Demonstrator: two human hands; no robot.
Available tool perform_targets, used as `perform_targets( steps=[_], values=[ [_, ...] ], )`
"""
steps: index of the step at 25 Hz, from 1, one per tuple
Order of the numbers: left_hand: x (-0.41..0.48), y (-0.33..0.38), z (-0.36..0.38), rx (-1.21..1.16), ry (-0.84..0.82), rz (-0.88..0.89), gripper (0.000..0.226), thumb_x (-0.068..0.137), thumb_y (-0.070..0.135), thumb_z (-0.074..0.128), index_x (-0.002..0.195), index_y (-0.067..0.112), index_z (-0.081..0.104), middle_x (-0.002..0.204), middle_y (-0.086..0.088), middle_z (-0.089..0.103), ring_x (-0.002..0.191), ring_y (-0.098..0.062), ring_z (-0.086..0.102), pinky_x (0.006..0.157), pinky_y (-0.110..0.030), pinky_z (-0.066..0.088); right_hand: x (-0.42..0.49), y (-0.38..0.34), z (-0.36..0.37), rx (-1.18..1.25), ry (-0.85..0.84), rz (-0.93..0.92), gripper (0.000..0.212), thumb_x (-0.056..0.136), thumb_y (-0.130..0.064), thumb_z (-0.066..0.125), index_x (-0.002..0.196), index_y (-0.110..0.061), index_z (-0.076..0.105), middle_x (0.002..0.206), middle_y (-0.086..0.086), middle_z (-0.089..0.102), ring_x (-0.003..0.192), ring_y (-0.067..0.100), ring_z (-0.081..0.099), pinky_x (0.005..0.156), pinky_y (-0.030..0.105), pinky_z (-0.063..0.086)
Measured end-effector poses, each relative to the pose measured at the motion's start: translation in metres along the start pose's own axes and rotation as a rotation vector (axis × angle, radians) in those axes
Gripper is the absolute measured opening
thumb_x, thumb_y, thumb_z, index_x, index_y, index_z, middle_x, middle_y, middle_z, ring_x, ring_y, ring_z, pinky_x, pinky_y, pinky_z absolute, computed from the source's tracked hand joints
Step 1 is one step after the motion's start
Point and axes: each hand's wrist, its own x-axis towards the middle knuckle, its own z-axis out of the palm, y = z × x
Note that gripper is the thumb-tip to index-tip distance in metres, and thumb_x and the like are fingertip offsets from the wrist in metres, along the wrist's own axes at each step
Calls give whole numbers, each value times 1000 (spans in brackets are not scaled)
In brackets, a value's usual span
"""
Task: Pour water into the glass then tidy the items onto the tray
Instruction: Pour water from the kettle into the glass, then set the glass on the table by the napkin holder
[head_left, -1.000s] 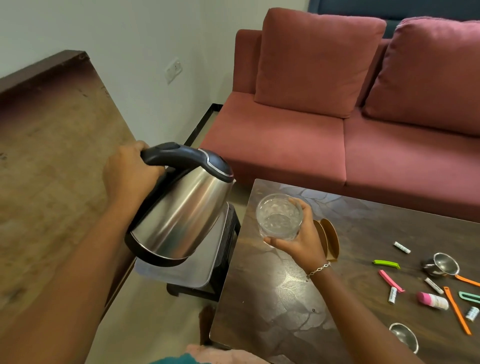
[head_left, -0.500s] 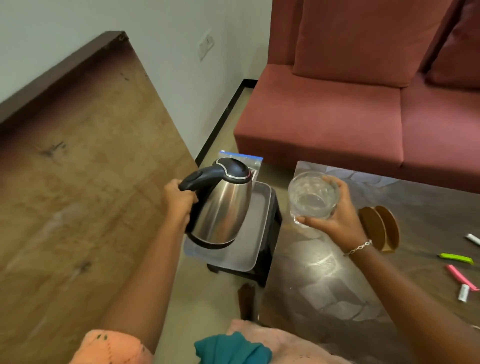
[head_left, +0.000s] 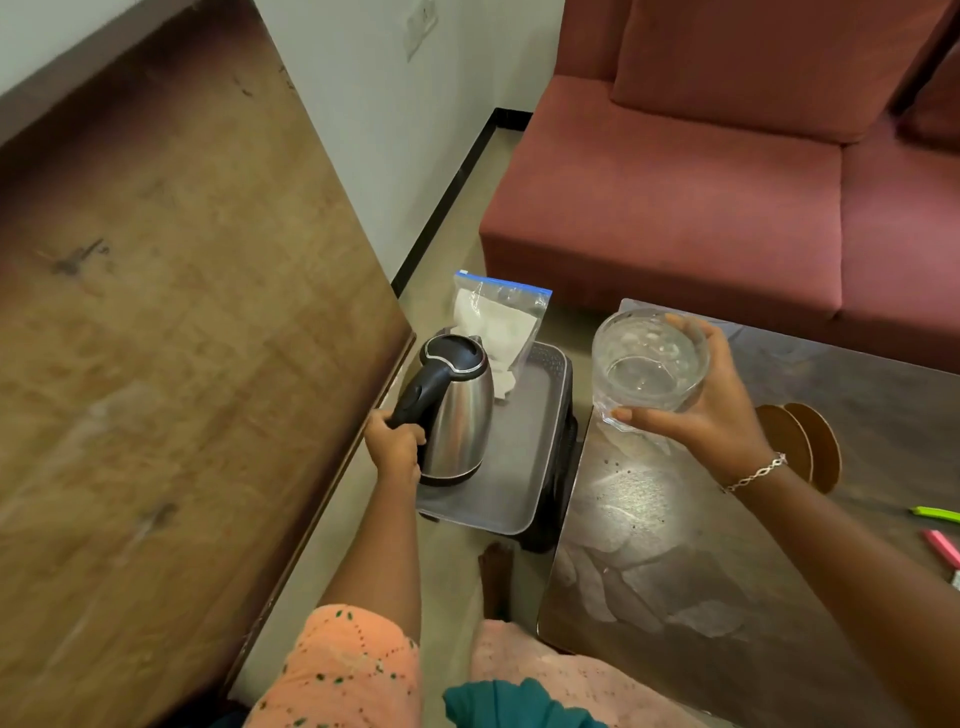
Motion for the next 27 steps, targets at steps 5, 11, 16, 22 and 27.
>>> perform_targets(
  steps=[5, 11, 16, 22, 27],
  values=[
    [10, -26, -3, 12, 46, 37, 35, 64, -21, 51, 76, 11, 44, 65, -5, 48, 54, -20, 44, 45, -23, 37, -1, 0, 3, 5, -7, 7, 90, 48, -21, 88, 119, -28, 34, 112, -26, 42, 101, -24, 45, 80, -4, 40],
    [5, -47, -13, 114, 21, 65, 35, 69, -19, 55, 96, 3, 54, 95, -19, 57, 84, -31, 55, 72, -33, 45, -6, 9, 4, 7, -22, 7, 91, 48, -22, 88, 120, -25, 33, 113, -25, 42, 100, -25, 45, 78, -5, 39],
    [3, -66, -15, 65, 62, -76, 37, 71, -18, 62, 106, -9, 52, 111, -34, 58, 102, -47, 57, 86, -46, 47, -9, 12, 4, 36, -24, 19, 87, 48, -21, 81, 121, -24, 33, 114, -24, 44, 102, -22, 45, 83, -3, 39],
    [-15, -47, -14, 59, 48, -86, 66, 72, -19, 61, 129, -1, 35, 134, -27, 42, 117, -41, 49, 97, -39, 43, -13, 16, 2, 51, -25, 16, 90, 49, -18, 87, 121, -27, 34, 115, -22, 46, 108, -10, 48, 85, 5, 43],
    [-87, 22, 22, 1, 39, 186, 48, 82, 3, 62, 125, 0, 43, 114, -7, 55, 103, -19, 53, 97, -39, 42, -25, 16, -9, 48, -8, 13, 89, 50, -21, 85, 122, -25, 33, 117, -22, 44, 107, -15, 46, 85, 2, 42]
  ],
)
